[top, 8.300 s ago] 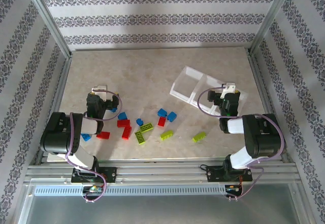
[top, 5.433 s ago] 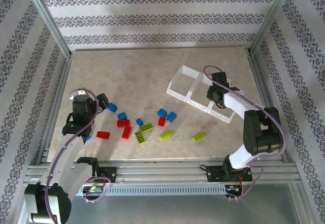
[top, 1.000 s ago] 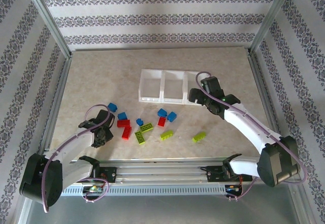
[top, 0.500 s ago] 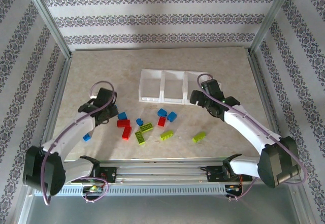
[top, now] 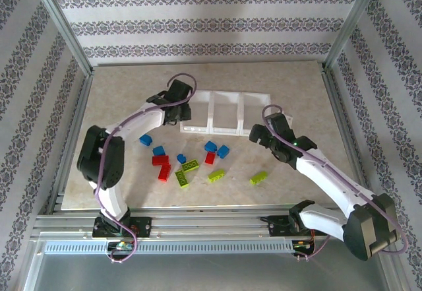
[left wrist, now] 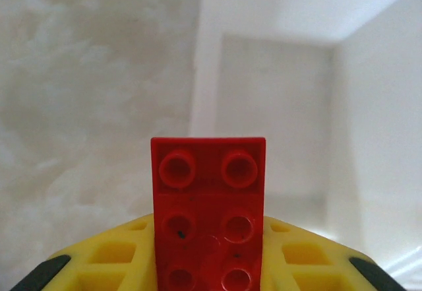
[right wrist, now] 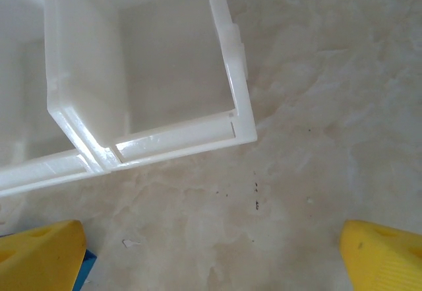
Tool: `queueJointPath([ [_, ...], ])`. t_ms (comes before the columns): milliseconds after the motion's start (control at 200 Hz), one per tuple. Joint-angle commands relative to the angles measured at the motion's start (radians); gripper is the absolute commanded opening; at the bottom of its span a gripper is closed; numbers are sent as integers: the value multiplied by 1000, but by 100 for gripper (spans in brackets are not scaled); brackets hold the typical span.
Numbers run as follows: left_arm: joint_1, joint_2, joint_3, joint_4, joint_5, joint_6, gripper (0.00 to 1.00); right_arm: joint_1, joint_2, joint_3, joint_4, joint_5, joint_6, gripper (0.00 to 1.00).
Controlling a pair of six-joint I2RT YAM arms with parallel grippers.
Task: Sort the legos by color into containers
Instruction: Place the lego in the container, then pick up the lego from the center of the table.
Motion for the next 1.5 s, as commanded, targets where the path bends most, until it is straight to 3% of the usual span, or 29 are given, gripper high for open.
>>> queueJointPath([
  [0,-22,45,81,-19,-14,37,27,23,-12,-19,-29,41,29,99],
  [110,-40,94,130,-27,-29,37,29,39,-7,-25,-40,48,36,98],
  [370,-61,157,177,-38,-80,13,45,89,6,-42,-45,64,61,98],
  [530,-69,150,172,-35,-90,3,59,144,23,-49,-52,66,91,98],
  [715,-78,85,145,-32,-96,-7,64,229,48,-44,-47,55,141,96],
  [850,-81,-21,77,1,-99,-26,77,295,91,-20,-31,50,186,92],
  [984,-80,-151,-23,24,-133,-44,100,331,156,16,-4,42,204,91],
  [1194,-68,-365,-228,79,-212,-83,100,342,300,114,23,-17,184,87],
  [1494,22,-611,-486,91,-226,-161,100,322,477,245,-10,-40,210,79],
])
